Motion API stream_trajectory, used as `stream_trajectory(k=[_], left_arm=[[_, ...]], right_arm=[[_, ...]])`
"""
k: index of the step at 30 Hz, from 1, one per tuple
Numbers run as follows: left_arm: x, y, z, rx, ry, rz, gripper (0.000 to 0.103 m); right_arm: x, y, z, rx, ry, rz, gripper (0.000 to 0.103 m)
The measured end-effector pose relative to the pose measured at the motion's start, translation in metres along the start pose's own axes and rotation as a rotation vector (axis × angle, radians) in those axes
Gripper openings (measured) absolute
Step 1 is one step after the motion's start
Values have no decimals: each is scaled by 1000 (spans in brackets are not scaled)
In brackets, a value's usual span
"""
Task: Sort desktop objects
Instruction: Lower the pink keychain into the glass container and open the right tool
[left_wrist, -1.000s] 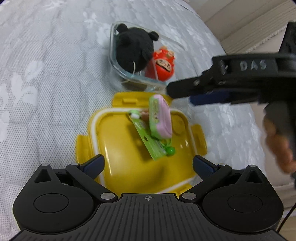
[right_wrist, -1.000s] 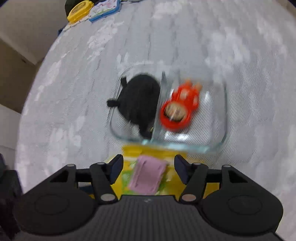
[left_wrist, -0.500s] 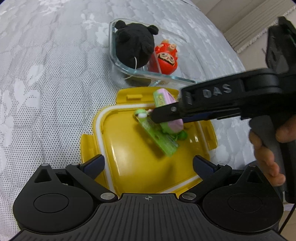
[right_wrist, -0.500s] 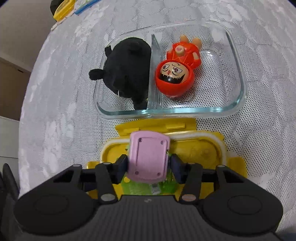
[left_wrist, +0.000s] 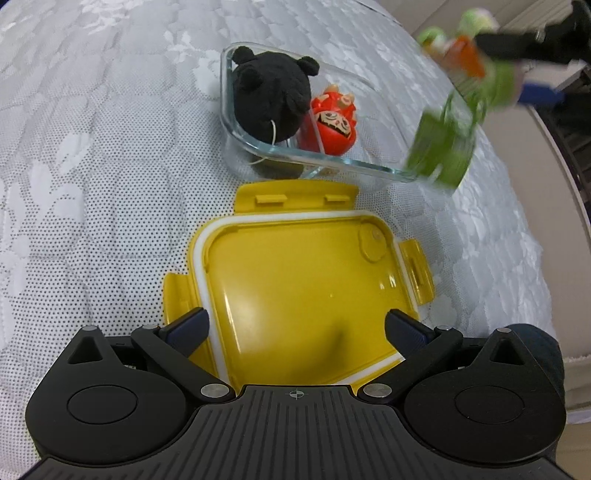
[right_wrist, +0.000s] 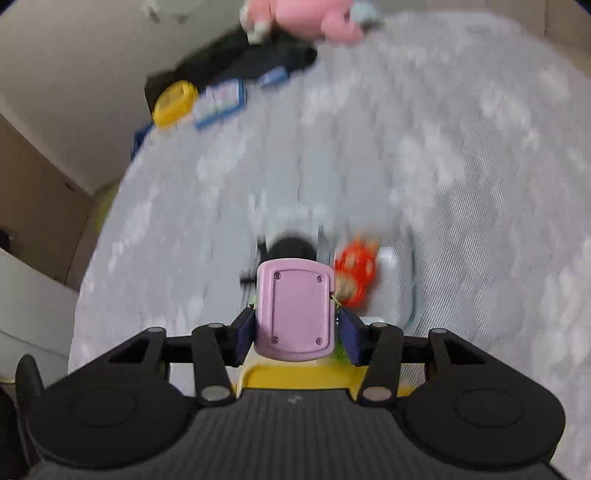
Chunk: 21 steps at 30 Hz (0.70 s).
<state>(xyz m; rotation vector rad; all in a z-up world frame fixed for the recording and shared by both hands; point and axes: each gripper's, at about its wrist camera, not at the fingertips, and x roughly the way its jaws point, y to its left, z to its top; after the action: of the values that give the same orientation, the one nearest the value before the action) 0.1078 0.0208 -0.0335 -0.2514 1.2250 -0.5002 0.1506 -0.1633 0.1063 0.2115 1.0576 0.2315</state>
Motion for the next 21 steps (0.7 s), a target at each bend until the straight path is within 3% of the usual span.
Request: stream_trajectory(k=[4, 9, 15, 21], left_arm=[[3, 2, 1, -3, 0, -1, 103], [-1, 1, -1, -2, -9, 1, 103], [-6, -6, -1, 41, -46, 72, 103], [-7, -5, 1, 47, -50, 78, 103]], right_arm=[[0, -6, 18, 12, -50, -43, 52], [41, -19, 19, 28, -12, -137, 52], [82, -34, 6, 100, 67, -130, 52], [81, -47, -3, 143, 86, -100, 52]])
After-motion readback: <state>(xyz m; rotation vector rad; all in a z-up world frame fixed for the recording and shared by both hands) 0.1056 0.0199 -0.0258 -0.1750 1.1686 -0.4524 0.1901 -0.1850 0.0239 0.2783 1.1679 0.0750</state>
